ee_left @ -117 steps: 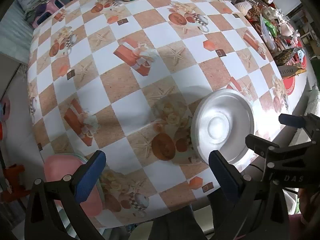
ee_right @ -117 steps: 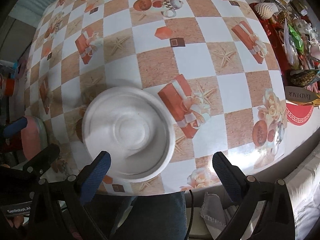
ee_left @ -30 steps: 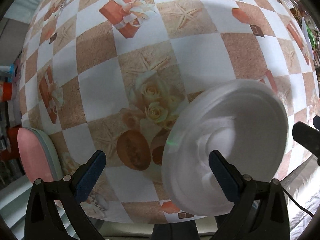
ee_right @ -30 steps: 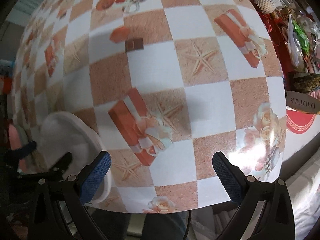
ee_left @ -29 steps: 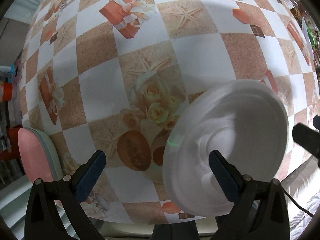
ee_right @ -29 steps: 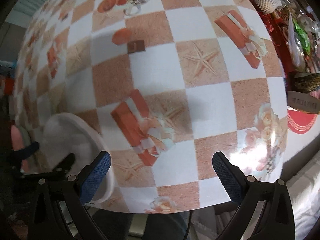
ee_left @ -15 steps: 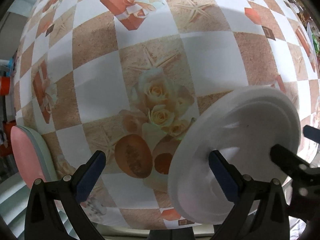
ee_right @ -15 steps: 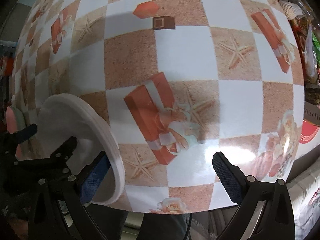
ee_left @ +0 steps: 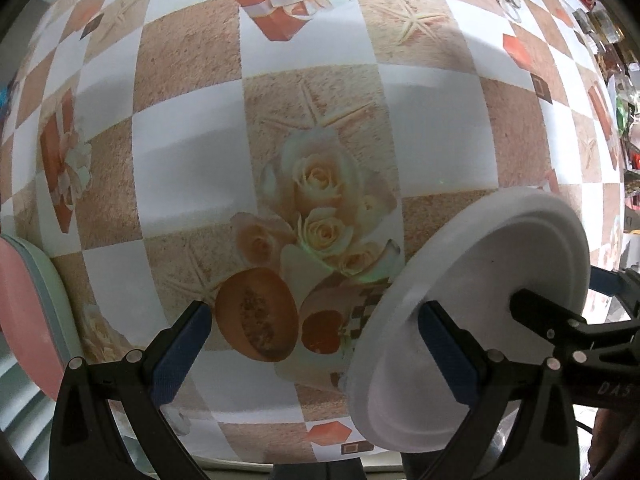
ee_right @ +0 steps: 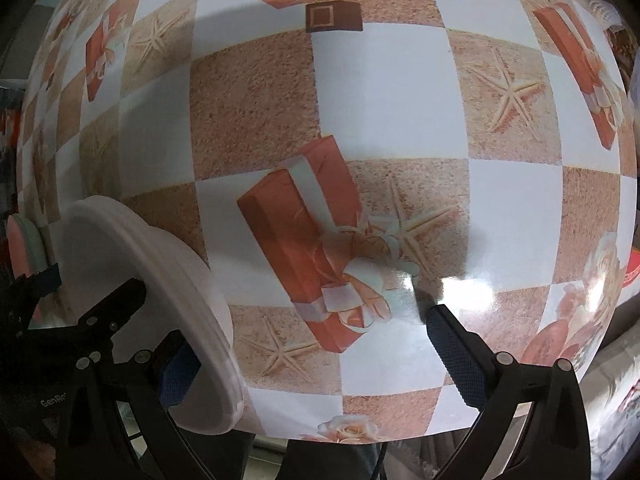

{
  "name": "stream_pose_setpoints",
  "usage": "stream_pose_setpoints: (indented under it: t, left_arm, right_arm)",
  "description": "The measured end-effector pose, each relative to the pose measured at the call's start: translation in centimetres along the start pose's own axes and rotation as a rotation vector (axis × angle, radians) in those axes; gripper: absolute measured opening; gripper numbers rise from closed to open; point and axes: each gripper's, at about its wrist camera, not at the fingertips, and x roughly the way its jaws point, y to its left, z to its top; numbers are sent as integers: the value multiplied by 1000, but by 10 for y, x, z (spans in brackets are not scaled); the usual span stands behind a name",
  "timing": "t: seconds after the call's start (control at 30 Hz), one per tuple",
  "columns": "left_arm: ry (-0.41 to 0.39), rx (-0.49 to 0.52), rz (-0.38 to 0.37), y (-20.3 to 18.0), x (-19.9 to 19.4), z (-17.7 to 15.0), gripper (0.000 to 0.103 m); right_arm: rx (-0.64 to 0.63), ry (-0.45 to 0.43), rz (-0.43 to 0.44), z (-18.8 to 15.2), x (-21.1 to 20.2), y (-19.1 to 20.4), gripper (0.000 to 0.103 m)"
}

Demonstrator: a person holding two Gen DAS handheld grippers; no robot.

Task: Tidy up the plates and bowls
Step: 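Lift the white bowl stack with both grippers and carry it over the pink plate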

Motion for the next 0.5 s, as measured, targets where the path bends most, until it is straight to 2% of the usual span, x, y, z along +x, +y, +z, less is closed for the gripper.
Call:
stream_pose_setpoints:
  t: [0.1, 0.13, 0.23, 0.4, 0.5]
  left_arm:
    - [-16, 2, -2, -2, -2, -7, 103]
    - [-20, 1, -3, -1, -3, -9, 103]
    - [-33, -3, -3, -4, -5, -14, 103]
    - [-5, 0, 2, -10, -12, -13, 103]
    - [-1, 4, -2, -16, -16, -10, 97]
  right_arm:
    - [-5, 9, -2, 5, 0, 0, 103]
    - [0, 3, -2, -9, 1, 11, 103]
    - [2, -11, -3, -16, 1, 13, 103]
    - [2, -8, -2, -21, 2, 13, 103]
    - [0, -6, -2, -28, 5, 14, 103]
